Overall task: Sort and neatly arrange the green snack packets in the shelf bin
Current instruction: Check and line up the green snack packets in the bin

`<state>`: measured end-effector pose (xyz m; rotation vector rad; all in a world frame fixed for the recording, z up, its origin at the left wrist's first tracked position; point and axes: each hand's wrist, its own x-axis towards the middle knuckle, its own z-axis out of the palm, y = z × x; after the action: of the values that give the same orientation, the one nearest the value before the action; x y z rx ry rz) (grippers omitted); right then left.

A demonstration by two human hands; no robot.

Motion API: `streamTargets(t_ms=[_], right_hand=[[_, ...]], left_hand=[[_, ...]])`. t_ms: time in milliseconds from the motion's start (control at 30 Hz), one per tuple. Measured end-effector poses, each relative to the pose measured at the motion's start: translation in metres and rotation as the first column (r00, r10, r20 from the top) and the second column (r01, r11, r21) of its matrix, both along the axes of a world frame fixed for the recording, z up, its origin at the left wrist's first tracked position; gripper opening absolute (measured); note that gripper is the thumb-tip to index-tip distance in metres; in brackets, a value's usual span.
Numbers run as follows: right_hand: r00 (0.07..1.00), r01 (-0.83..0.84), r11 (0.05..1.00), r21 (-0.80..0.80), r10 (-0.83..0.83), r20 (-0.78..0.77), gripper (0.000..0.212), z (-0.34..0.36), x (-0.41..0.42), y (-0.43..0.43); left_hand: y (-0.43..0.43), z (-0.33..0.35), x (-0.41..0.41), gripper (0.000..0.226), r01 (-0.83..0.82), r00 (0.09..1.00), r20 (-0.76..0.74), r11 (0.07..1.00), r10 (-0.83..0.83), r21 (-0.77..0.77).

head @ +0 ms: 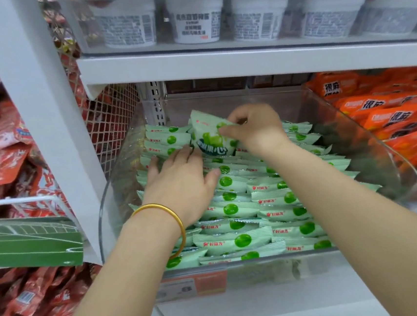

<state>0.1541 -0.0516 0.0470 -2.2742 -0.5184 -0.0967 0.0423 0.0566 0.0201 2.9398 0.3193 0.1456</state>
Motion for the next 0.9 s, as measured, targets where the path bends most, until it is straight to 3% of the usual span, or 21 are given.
streamTargets(t_ms=[133, 200, 267, 400, 533, 733, 900], right_hand=[[0.998, 0.014, 0.941, 0.339, 0.006, -0.057, 0.019, 0.007, -0.016, -0.018], [0.993, 0.036, 0.836, 0.547, 0.031, -0.114, 0.017, 0.005, -0.028, -0.032], [0.980, 0.070, 0.748, 0.660, 0.072, -0.185, 0.010, 0.006, -0.042, -0.049], [0.968, 0.056, 0.692, 0.719, 0.138, -0.209, 0.010, 0.015, -0.062, -0.079], [0.946, -0.001, 0.726, 0.687, 0.223, -0.235, 0.013, 0.010, -0.076, -0.094], [0.929, 0.031, 0.689, 0.724, 0.247, -0.276, 0.005, 0.001, -0.075, -0.093], [0.887, 0.060, 0.660, 0.749, 0.309, -0.344, 0.019, 0.000, -0.072, -0.095]], left_hand=[[0.001, 0.002, 0.000, 0.062, -0.001, 0.987, 0.158, 0.993, 0.019, -0.115], [0.000, 0.007, 0.000, 0.059, 0.028, 0.946, 0.318, 0.958, 0.067, -0.285], [-0.003, 0.013, -0.001, 0.058, 0.094, 0.899, 0.427, 0.908, 0.099, -0.409], [-0.020, 0.022, -0.014, 0.054, 0.256, 0.844, 0.529, 0.799, 0.091, -0.545], [-0.038, 0.022, -0.032, 0.048, 0.422, 0.845, 0.535, 0.610, 0.004, -0.670], [-0.043, 0.015, -0.041, 0.079, 0.488, 0.862, 0.470, 0.564, -0.190, -0.666], [-0.050, 0.013, -0.038, 0.079, 0.521, 0.839, 0.506, 0.572, -0.203, -0.634]])
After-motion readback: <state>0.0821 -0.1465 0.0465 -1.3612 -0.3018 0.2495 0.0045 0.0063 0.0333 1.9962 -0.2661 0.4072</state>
